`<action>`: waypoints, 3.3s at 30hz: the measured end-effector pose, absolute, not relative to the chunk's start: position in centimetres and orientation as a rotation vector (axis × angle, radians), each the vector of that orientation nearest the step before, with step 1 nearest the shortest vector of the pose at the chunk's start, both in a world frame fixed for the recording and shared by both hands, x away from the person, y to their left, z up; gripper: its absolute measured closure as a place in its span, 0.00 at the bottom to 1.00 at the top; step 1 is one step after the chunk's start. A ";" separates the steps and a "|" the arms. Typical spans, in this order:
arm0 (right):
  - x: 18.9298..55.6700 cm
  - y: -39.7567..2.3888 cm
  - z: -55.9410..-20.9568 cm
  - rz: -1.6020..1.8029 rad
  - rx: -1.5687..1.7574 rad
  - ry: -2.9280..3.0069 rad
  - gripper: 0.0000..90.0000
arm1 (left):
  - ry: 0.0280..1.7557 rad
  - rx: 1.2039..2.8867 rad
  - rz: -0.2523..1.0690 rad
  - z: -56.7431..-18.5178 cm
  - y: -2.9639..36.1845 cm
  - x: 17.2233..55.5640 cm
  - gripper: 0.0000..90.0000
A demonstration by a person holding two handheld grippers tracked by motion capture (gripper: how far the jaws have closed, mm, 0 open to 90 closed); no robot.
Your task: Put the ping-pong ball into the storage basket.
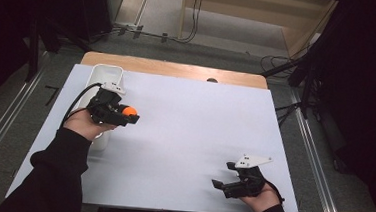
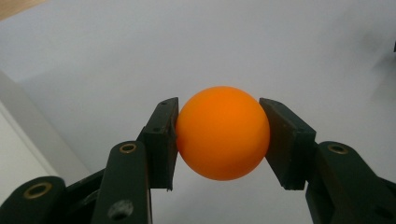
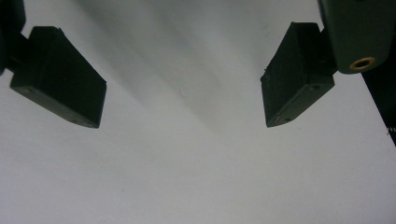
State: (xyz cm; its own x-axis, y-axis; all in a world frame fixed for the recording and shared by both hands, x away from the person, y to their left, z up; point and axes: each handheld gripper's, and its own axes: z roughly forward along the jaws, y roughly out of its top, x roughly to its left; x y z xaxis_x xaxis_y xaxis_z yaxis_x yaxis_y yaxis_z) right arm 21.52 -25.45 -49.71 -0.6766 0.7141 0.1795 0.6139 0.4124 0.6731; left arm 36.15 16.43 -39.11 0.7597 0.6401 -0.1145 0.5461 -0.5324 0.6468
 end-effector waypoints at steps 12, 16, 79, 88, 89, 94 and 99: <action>21.5 -25.4 -49.7 1.109 1.196 2.528 0.14 | 0.937 2.237 0.193 -38.6 17.9 36.5 0.56; 21.5 -25.4 -49.7 1.109 1.198 2.528 0.14 | 0.958 2.228 0.203 -38.5 18.3 36.7 0.56; 21.6 -25.3 -49.8 1.108 1.197 2.532 0.14 | 1.207 2.130 0.308 -38.5 24.1 38.1 0.56; 21.7 -25.2 -49.8 1.110 1.183 2.537 0.14 | 1.229 2.122 0.312 -38.9 24.4 38.2 0.56; 21.7 -25.2 -49.8 1.110 1.183 2.536 0.14 | 1.232 2.121 0.314 -38.9 24.4 38.2 0.56; 21.7 -25.2 -49.8 1.105 1.178 2.539 0.14 | 1.239 2.122 0.313 -39.2 24.4 38.3 0.56; 21.7 -25.2 -49.8 1.106 1.182 2.545 0.14 | 1.254 2.137 0.306 -39.9 24.2 38.6 0.56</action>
State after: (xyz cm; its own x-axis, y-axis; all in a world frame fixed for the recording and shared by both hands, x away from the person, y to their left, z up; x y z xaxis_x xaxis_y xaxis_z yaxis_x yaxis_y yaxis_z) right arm 21.67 -25.19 -49.77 -0.6860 0.7047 0.1808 0.6129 0.4260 0.6655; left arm 38.62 24.25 -39.86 0.5189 0.8473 -0.1130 0.6999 -0.3453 0.6252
